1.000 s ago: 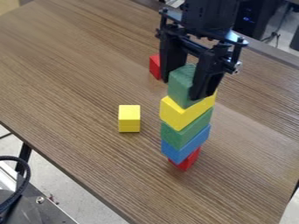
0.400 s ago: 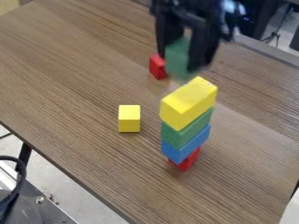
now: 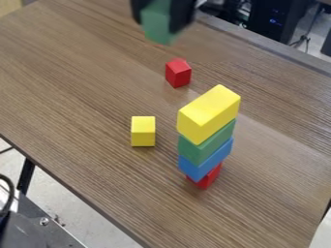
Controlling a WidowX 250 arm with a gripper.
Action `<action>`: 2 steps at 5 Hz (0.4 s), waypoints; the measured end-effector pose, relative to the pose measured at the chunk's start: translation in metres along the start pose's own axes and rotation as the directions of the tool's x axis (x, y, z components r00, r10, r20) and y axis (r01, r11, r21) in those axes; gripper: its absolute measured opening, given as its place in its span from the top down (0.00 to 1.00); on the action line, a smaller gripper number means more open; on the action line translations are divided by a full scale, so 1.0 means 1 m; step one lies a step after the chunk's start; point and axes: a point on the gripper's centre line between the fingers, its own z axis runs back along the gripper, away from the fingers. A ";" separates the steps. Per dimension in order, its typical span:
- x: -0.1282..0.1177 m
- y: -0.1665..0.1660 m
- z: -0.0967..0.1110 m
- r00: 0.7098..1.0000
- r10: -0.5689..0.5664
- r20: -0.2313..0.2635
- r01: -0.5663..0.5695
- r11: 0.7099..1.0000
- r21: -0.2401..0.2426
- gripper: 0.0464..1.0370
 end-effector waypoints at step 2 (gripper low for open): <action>-0.001 0.076 0.013 0.925 0.379 -0.036 -0.379 0.925 0.011 0.46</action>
